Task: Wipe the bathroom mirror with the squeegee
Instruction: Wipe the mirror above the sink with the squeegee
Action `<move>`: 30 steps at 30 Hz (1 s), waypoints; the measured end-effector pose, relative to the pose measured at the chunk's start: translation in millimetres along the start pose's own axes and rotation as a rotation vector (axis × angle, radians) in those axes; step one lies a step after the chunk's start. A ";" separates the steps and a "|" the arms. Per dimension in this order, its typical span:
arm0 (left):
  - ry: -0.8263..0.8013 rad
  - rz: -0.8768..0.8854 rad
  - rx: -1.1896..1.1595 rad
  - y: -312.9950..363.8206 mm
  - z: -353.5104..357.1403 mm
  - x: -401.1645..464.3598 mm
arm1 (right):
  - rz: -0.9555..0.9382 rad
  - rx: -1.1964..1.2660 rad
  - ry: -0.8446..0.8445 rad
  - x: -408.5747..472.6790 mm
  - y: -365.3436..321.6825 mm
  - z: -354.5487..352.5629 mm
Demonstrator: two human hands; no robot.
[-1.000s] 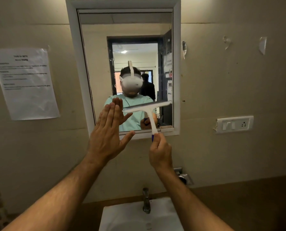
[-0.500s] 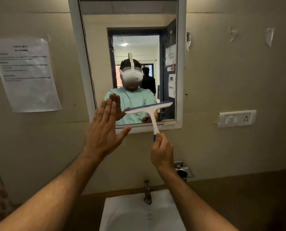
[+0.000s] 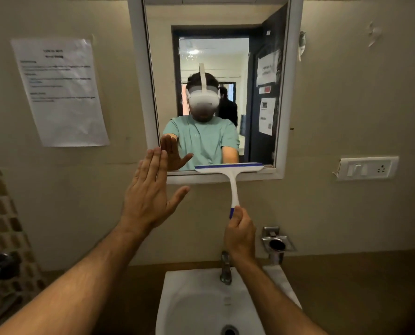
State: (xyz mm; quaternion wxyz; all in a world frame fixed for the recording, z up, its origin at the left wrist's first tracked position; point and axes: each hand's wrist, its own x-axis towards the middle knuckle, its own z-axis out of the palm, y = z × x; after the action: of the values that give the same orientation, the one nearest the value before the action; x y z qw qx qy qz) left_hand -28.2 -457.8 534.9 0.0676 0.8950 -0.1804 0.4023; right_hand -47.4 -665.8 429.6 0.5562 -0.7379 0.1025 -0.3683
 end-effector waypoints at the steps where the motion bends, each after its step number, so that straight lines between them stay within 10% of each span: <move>1: -0.011 -0.003 0.005 -1.2 1.8 -3.5 | -0.010 -0.010 0.002 -0.8 -1.6 -0.2; 30: 0.032 0.027 -0.061 54.7 8.4 13.3 | -0.081 -0.065 -0.061 30.2 -17.5 -42.5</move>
State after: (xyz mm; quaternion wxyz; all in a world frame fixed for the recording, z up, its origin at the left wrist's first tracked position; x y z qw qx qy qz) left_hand -34.8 -514.3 537.8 0.0922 0.8834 -0.2035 0.4118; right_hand -58.5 -708.1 462.9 0.5195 -0.7699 0.0674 -0.3646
